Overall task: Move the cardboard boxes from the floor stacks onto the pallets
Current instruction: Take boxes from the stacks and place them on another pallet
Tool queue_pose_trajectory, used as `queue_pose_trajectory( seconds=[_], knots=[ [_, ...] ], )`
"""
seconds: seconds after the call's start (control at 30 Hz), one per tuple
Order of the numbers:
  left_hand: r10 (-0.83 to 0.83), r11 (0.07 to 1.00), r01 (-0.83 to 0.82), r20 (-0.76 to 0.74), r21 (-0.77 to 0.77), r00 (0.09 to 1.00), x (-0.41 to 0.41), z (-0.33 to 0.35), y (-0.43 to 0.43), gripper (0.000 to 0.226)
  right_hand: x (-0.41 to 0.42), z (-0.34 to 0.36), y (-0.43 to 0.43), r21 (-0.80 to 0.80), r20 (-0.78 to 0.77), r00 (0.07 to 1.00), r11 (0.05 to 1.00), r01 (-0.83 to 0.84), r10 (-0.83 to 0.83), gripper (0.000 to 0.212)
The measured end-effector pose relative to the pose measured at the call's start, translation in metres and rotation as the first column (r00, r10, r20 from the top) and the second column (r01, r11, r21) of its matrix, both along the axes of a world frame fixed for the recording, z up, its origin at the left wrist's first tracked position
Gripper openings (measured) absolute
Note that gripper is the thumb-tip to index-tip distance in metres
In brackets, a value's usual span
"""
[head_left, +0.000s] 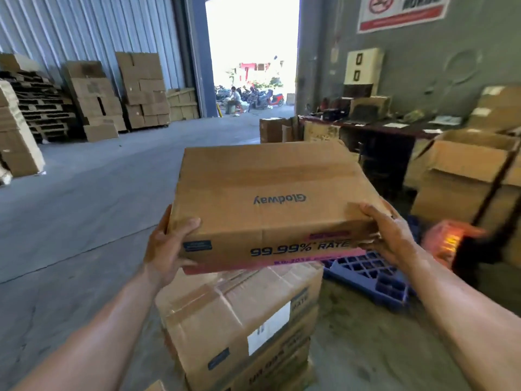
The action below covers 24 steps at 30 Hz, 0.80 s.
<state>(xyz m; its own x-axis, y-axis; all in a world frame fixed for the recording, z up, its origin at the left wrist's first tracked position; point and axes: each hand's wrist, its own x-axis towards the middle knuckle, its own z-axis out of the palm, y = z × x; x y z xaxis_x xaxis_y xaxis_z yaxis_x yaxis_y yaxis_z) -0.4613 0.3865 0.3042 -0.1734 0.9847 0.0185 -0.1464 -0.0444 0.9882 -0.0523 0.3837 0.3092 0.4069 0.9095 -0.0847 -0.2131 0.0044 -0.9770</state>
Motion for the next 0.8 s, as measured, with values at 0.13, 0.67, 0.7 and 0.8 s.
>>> queue_pose_trajectory(
  seconds=[0.13, 0.67, 0.7, 0.8],
  knots=[
    [-0.204, 0.978, 0.202, 0.034, 0.056, 0.978, 0.059, 0.019, 0.042, 0.060, 0.049, 0.018, -0.051, -0.018, 0.014, 0.964, 0.964, 0.265, -0.264, 0.070],
    [-0.760, 0.641, 0.766, -0.105, 0.047, 0.642, 0.503, 0.036, 0.035, 0.047, 0.313, -0.002, -0.298, 0.000, -0.025, 0.499, 0.499, 0.866, -0.866, 0.066],
    [-0.781, 0.614, 0.788, -0.114, 0.034, 0.614, 0.538, 0.035, 0.027, 0.047, 0.332, -0.006, -0.315, -0.013, -0.016, 0.449, 0.449, 0.893, -0.893, 0.069],
    [-0.870, 0.483, 0.876, -0.119, -0.012, 0.478, 0.639, 0.028, 0.001, 0.052, 0.382, -0.014, -0.366, -0.047, -0.029, 0.307, 0.309, 0.950, -0.951, 0.074]
  ],
)
